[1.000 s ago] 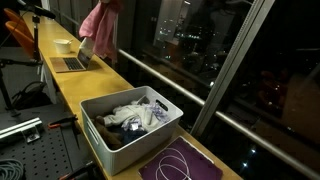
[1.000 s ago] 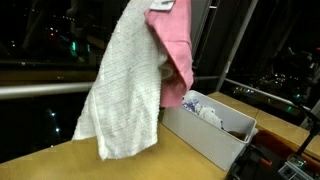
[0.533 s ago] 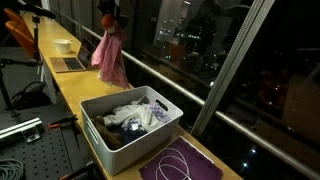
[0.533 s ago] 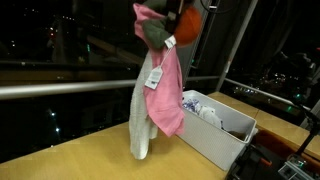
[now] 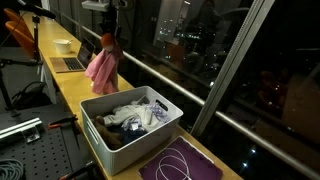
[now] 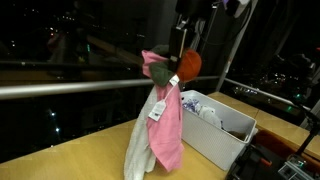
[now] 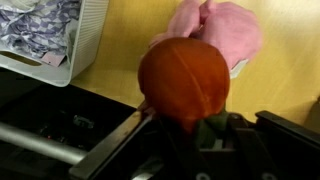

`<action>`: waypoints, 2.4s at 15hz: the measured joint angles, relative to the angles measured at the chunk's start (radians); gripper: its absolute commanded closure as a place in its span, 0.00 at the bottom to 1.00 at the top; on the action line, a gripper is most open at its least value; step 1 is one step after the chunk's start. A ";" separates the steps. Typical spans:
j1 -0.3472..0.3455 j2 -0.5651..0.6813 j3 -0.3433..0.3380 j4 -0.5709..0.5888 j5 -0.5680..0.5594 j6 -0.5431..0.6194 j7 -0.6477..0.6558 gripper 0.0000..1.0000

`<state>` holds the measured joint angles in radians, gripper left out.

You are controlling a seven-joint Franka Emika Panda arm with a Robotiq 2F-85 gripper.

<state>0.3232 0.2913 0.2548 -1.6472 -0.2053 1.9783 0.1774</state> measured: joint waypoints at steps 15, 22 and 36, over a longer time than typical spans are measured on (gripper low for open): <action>-0.209 -0.292 -0.139 -0.525 0.136 0.294 -0.025 0.00; -0.314 -0.191 -0.245 -0.601 0.008 0.528 -0.044 0.00; -0.379 0.474 -0.242 -0.133 0.214 0.560 -0.128 0.25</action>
<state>-0.0561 0.7651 0.0127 -1.7804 0.0087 2.5385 0.0493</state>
